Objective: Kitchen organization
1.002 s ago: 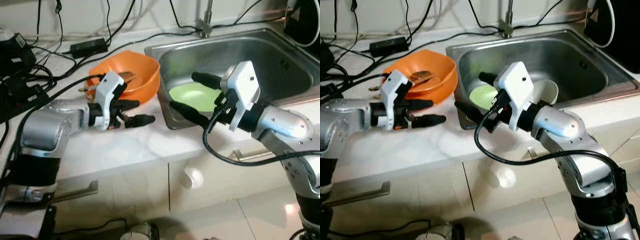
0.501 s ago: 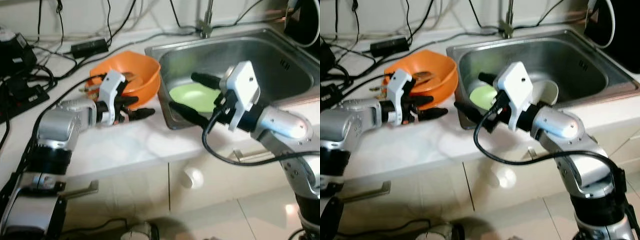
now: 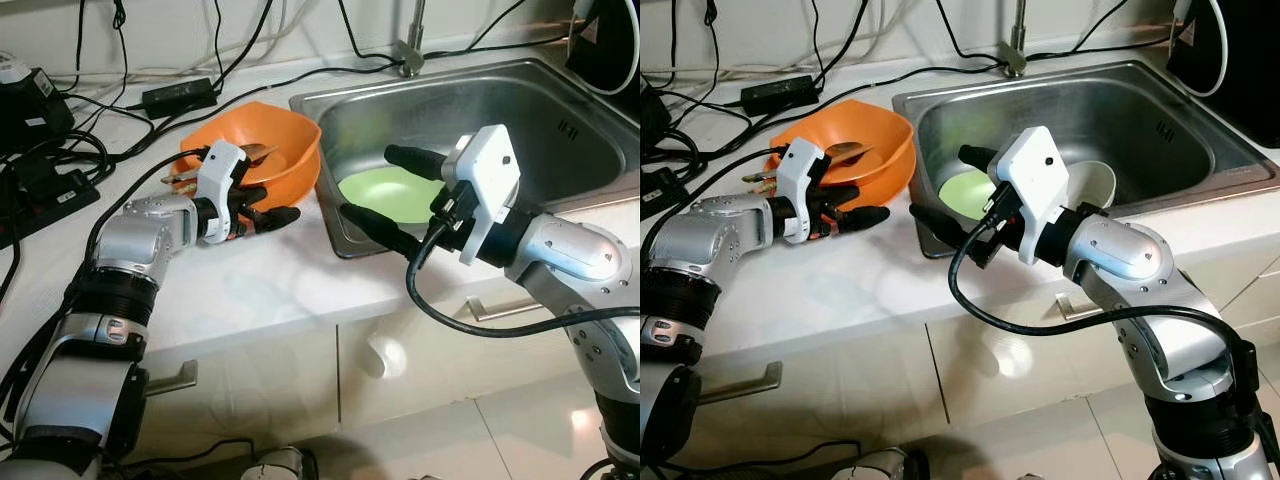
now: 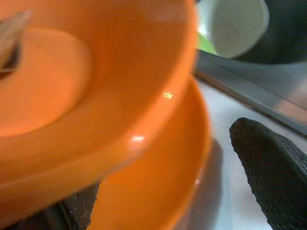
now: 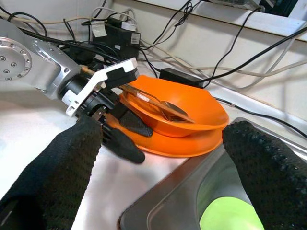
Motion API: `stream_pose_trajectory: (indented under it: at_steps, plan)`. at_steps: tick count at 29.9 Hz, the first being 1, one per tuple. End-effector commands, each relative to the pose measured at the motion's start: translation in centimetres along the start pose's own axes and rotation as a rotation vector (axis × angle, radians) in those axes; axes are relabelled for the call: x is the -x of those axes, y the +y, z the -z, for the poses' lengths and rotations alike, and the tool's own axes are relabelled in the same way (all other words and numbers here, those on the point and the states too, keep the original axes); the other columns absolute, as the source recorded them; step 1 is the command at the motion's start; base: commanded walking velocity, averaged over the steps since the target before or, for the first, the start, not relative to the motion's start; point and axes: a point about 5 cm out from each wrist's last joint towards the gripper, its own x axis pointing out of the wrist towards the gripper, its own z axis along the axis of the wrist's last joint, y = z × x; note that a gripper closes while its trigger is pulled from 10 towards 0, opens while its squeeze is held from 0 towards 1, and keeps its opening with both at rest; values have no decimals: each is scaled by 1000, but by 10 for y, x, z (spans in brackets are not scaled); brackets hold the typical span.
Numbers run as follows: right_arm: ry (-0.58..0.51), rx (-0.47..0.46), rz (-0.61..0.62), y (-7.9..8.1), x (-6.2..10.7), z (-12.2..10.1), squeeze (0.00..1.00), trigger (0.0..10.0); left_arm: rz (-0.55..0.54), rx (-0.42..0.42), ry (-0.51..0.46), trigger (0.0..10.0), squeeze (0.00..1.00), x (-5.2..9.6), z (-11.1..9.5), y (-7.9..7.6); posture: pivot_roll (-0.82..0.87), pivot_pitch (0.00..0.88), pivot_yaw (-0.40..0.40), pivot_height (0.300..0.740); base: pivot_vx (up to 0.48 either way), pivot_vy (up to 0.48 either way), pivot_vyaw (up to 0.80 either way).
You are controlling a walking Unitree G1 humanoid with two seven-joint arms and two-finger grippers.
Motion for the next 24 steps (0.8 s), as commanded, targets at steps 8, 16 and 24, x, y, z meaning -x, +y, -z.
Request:
stream_pose_trajectory:
  at_steps: [8,16,24]
  plan:
    - [-1,16,-12,2,3,-4,0,10000,198,35,147,10000,0,-1,27,-18,9,59,111,740,0,0,0]
    - [24,18,-35,1,7,-2,0,10000,219,37,158,10000,0,6,29,-18,14,61,108,740,0,0,0]
    - [43,22,-48,-1,10,-1,0,10000,267,40,167,10000,0,15,29,-27,18,62,108,740,0,0,0]
